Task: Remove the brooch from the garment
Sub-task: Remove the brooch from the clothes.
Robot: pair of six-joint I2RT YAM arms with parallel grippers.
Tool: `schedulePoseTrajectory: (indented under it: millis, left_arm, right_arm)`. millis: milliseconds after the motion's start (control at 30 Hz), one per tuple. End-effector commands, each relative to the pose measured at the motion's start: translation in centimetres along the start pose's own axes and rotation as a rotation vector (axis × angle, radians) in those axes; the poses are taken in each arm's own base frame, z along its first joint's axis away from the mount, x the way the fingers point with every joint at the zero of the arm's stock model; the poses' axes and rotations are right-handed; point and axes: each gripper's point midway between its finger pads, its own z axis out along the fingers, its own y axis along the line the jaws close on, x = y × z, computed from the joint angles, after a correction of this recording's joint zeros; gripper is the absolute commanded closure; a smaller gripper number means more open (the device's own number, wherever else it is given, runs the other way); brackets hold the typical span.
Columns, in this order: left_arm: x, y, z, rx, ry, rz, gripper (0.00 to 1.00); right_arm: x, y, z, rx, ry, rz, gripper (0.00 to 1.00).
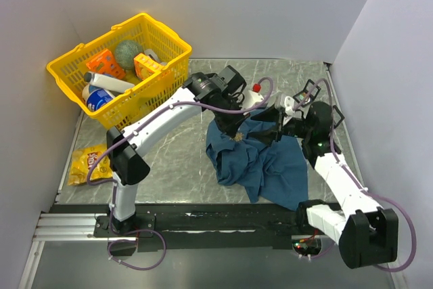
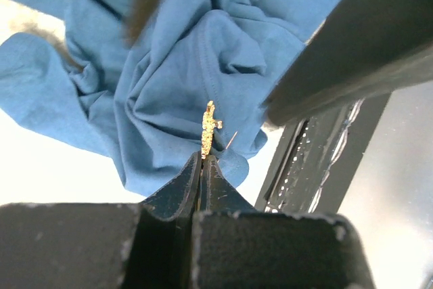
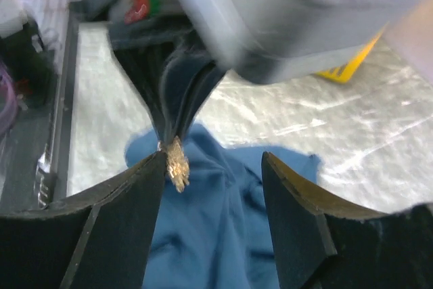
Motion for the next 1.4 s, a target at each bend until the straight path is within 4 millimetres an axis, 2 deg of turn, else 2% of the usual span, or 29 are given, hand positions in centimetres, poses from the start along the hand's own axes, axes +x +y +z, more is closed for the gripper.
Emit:
schedulePoseTrajectory:
  millis: [0, 33, 167, 300, 333, 533, 633, 767, 833, 867, 967, 1033, 1067, 1200, 1267, 1367]
  left_arm:
    - [-1.0, -0.3, -3.1, -0.074, -0.071, 0.016, 0.99]
    - [-0.9, 0.3, -3.3, -0.104, -0.069, 0.015, 0.99]
    - [-1.1, 1.6, -4.8, -0.203, -0.086, 0.039, 0.99]
    - [-0.7, 2.5, -6.1, -0.279, -0.073, 0.065, 0.99]
    - [-0.6, 2.4, -6.3, -0.276, -0.066, 0.077, 0.99]
    - [2.0, 2.1, -6.6, -0.273, 0.010, 0.079, 0.99]
    - [3.5, 2.2, -7.1, -0.293, 0.054, 0.088, 0.99]
    - [5.5, 2.3, -8.1, -0.323, 0.129, 0.095, 0.99]
    - [5.5, 2.4, -8.8, -0.339, 0.127, 0.092, 0.99]
    - [5.3, 2.4, -9.0, -0.345, 0.120, 0.089, 0.99]
    - [5.1, 2.5, -9.9, -0.372, 0.103, 0.085, 0.99]
    - [5.2, 2.3, -10.2, -0.374, 0.095, 0.086, 0.99]
    - [5.4, 2.2, -10.3, -0.375, 0.095, 0.083, 0.99]
    - [6.4, 2.6, -11.0, -0.414, 0.115, 0.077, 0.99]
    - [7.1, 2.9, -11.5, -0.434, 0.122, 0.070, 0.99]
    - [6.9, 3.0, -12.4, -0.442, 0.095, 0.064, 0.99]
  right_arm:
    - [2.1, 4.6, -1.8, -0.198, 0.134, -0.049, 0.32]
    - [2.5, 4.7, -1.9, -0.207, 0.141, -0.080, 0.32]
    - [5.7, 5.0, -2.1, -0.184, 0.175, -0.005, 0.29]
    - [7.7, 5.7, -1.1, -0.222, 0.210, 0.027, 0.28]
    - [8.9, 6.1, -0.4, -0.237, 0.253, 0.040, 0.28]
    - [10.3, 4.7, 1.4, -0.181, 0.357, 0.144, 0.29]
    - [11.1, 3.6, 1.5, -0.148, 0.444, 0.108, 0.32]
    - [11.4, 2.8, 1.5, -0.115, 0.480, 0.095, 0.47]
    - [11.7, 2.8, 1.4, -0.111, 0.494, 0.084, 0.54]
    - [11.8, 2.8, 1.3, -0.112, 0.499, 0.083, 0.64]
    - [12.0, 2.7, 1.1, -0.098, 0.512, 0.075, 0.78]
    - [11.9, 2.4, 1.0, -0.077, 0.514, 0.065, 0.83]
    - [11.9, 2.3, 0.9, -0.068, 0.513, 0.062, 0.89]
    - [11.4, 1.7, 0.7, -0.036, 0.497, 0.040, 0.99]
    - [11.4, 1.0, 0.4, -0.005, 0.498, 0.037, 1.00]
    - [10.6, -0.1, -0.2, 0.042, 0.478, 0.036, 1.00]
